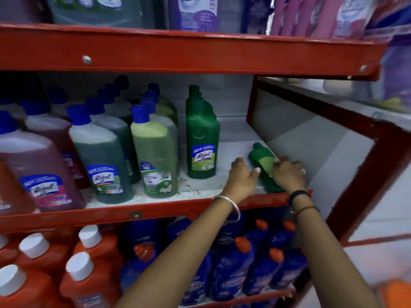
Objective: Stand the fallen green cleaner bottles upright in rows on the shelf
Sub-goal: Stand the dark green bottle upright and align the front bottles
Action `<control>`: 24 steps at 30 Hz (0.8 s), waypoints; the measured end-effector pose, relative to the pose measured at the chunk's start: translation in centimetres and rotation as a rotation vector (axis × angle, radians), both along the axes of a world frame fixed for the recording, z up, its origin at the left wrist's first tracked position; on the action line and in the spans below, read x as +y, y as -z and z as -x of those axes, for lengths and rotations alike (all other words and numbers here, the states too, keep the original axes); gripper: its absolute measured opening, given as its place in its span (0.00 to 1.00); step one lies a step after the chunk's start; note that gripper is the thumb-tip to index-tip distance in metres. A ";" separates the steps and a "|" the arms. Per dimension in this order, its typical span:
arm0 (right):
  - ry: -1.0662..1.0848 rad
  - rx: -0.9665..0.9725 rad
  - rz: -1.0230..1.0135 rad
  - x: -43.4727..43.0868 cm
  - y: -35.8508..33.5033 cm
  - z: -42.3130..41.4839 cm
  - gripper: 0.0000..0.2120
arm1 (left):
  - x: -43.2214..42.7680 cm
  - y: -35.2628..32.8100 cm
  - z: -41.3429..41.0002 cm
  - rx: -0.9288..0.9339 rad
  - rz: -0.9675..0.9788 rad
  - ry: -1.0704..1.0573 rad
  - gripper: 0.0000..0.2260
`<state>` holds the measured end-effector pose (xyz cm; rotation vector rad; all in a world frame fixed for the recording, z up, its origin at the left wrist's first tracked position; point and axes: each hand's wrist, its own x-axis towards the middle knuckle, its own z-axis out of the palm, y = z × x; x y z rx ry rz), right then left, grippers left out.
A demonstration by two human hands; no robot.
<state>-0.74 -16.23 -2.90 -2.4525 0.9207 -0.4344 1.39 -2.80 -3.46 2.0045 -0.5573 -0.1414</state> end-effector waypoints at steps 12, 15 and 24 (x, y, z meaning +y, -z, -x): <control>-0.125 -0.349 -0.681 -0.8 0.8 -1.3 0.19 | -4.1 1.4 -1.4 0.323 0.158 -0.218 0.19; -0.260 -0.530 -0.740 -0.2 0.5 -0.7 0.03 | -3.2 0.4 -0.5 0.288 0.259 -0.214 0.15; -0.537 -0.692 -0.655 5.6 0.5 0.2 0.21 | 3.6 0.1 0.6 0.037 0.401 -0.337 0.26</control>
